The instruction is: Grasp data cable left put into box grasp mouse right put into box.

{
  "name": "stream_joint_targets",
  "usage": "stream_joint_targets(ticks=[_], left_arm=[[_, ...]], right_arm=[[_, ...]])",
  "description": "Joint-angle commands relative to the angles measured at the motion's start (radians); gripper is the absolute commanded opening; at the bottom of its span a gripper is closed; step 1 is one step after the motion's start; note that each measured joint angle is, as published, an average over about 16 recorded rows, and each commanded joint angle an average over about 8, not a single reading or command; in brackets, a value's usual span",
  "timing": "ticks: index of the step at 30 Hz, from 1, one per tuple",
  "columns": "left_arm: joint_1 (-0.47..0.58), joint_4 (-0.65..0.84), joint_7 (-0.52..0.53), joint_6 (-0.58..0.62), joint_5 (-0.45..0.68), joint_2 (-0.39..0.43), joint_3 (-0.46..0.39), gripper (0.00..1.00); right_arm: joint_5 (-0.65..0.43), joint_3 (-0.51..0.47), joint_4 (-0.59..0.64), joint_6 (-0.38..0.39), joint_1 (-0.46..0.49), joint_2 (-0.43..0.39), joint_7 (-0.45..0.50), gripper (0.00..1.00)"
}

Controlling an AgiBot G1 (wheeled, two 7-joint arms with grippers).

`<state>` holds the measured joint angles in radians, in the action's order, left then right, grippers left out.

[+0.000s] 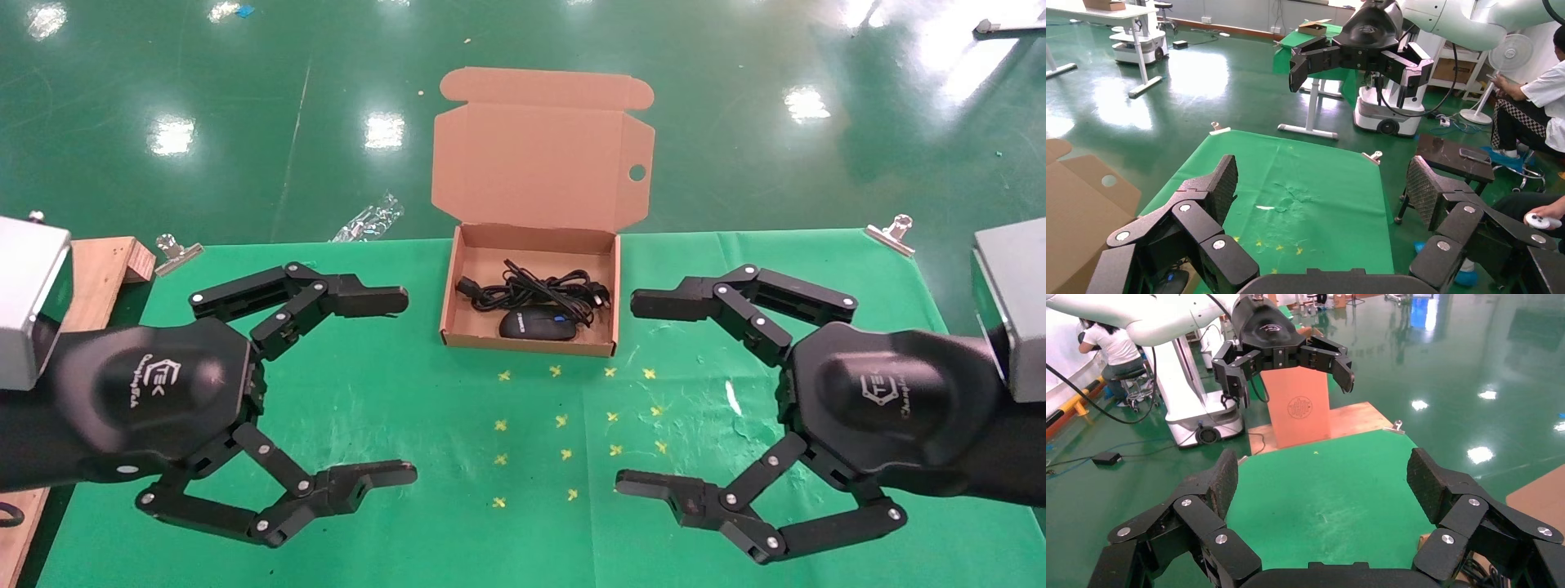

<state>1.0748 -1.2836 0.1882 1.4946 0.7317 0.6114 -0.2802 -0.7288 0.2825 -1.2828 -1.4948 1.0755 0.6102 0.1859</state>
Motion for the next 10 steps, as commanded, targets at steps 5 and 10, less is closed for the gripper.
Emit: stream_joint_targets(ticks=[5,10], left_arm=[[0.0,0.0,0.0,0.0,0.0,0.0,0.0,1.0],[0.0,0.0,0.0,0.0,0.0,0.0,0.0,1.0]], right_arm=[[0.0,0.0,0.0,0.0,0.0,0.0,0.0,1.0],[0.0,0.0,0.0,0.0,0.0,0.0,0.0,1.0]])
